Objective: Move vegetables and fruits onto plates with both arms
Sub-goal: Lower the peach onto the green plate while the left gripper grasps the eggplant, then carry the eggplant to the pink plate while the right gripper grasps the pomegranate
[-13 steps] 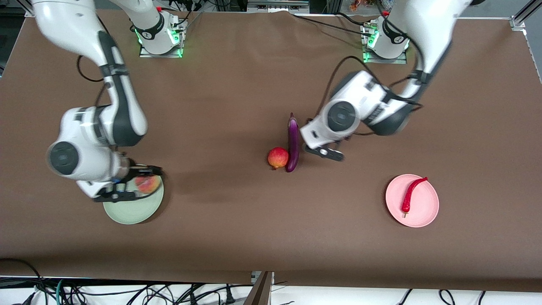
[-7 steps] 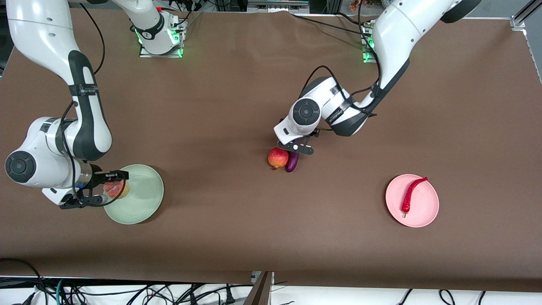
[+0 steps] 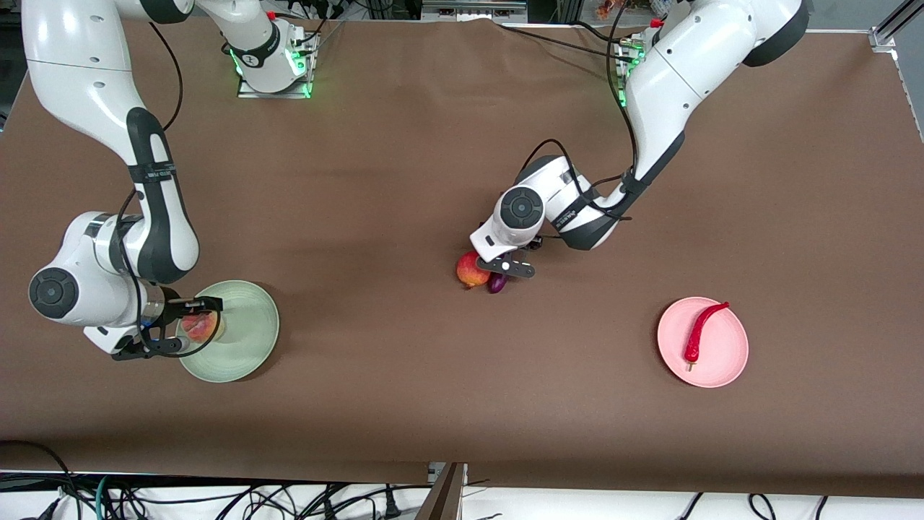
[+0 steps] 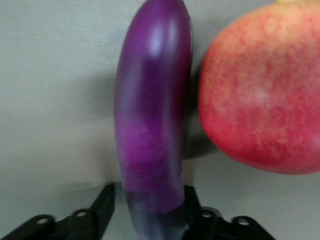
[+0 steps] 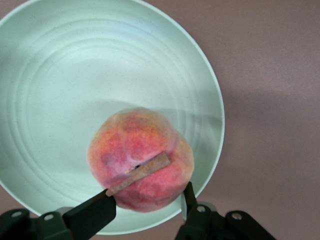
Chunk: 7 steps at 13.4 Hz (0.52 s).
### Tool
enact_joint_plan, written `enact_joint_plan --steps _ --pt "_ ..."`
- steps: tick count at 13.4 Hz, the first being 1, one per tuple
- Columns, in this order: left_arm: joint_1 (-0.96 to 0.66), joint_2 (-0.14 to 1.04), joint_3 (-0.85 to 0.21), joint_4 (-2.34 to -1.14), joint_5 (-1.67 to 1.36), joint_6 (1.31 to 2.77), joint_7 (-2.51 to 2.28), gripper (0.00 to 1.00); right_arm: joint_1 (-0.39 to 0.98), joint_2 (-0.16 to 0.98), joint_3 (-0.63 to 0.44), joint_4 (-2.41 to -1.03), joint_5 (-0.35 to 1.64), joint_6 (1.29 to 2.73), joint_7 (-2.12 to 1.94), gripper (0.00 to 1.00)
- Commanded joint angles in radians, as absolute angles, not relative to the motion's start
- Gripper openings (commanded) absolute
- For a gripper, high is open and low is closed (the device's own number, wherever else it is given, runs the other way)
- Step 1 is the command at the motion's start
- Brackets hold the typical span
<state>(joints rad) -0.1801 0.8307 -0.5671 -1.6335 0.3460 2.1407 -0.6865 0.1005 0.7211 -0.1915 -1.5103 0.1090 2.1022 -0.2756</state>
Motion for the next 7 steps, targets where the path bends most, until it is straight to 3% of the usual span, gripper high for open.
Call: enact_joint_plan --steps 1,5,6,7 --pt "-0.157 0.760 -0.569 -1.617 0.370 2.013 -0.706 0.00 0.077 0.716 -0.175 -1.511 0.107 2.109 -0.287 1.00" --pt "-0.049 0.634 -0.566 -1.579 0.376 1.892 -0.690 0.00 0.107 0.657 -0.137 -1.453 0.129 2.057 -0.270 1.00" --pt "-0.013 0.629 -0.568 -1.548 0.379 1.853 -0.686 0.12 0.115 0.647 -0.109 -1.447 0.158 2.031 -0.220 1.00" --pt "0.020 0.629 -0.565 -1.533 0.391 1.835 -0.625 0.10 0.133 0.646 -0.088 -1.447 0.170 2.026 -0.133 1.00"
